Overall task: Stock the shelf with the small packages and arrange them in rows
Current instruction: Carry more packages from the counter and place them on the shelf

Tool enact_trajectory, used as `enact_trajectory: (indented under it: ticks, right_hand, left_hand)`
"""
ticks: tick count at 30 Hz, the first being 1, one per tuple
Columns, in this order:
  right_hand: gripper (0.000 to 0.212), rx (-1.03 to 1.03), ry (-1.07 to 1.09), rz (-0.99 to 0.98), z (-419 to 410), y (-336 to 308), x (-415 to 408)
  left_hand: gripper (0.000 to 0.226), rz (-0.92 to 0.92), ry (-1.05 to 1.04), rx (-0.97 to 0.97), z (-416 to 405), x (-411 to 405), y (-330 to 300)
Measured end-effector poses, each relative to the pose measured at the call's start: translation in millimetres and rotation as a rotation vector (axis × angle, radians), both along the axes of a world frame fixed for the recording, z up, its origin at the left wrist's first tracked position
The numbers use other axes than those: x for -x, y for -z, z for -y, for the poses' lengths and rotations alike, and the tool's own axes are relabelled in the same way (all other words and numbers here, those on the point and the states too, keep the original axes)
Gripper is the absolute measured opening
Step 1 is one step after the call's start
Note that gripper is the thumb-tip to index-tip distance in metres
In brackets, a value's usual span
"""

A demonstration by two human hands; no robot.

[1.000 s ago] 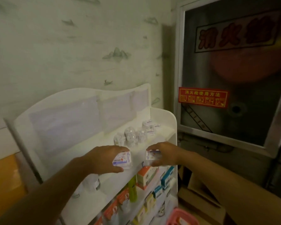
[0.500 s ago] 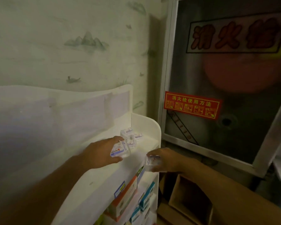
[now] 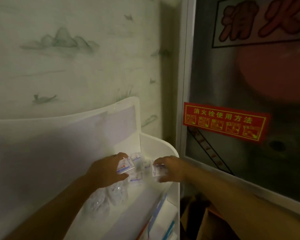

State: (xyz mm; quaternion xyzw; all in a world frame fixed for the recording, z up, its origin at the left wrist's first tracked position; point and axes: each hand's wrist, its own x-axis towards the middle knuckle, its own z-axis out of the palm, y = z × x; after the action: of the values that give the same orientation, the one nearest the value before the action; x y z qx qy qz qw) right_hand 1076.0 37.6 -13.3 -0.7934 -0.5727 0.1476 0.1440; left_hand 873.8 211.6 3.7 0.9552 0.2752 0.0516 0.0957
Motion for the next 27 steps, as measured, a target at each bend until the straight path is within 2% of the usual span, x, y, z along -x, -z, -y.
enact_trajectory:
  ticks: [4,7,11,14,21,23,26,27]
  right_hand:
    - [0.061,0.000,-0.109,-0.016,-43,16,-38]
    - [0.063,0.026,-0.166,-0.045,-66,34,-55]
    - [0.064,0.035,-0.241,-0.078,-91,52,-67]
    - [0.065,0.054,-0.304,-0.091,-109,64,-68]
    - [0.061,-0.021,-0.382,-0.099,-138,85,-77]
    - [0.059,-0.078,-0.407,-0.075,-142,93,-82]
    - [0.057,-0.134,-0.442,0.060,-151,98,-88]
    - [0.057,-0.136,-0.457,0.098,-154,101,-89]
  left_hand:
    - [0.063,-0.077,-0.043,-0.131,-22,-29,4]
    - [0.064,-0.093,-0.110,-0.136,-34,-45,11]
    - [0.062,-0.107,-0.178,-0.101,-46,-60,26]
    - [0.060,-0.143,-0.176,-0.067,-55,-74,33]
    - [0.060,-0.099,-0.148,0.016,-74,-111,50]
    - [0.065,-0.101,-0.145,0.015,-78,-119,56]
    - [0.085,-0.105,-0.145,-0.004,-86,-130,65]
    - [0.078,-0.099,-0.145,-0.009,-88,-135,68]
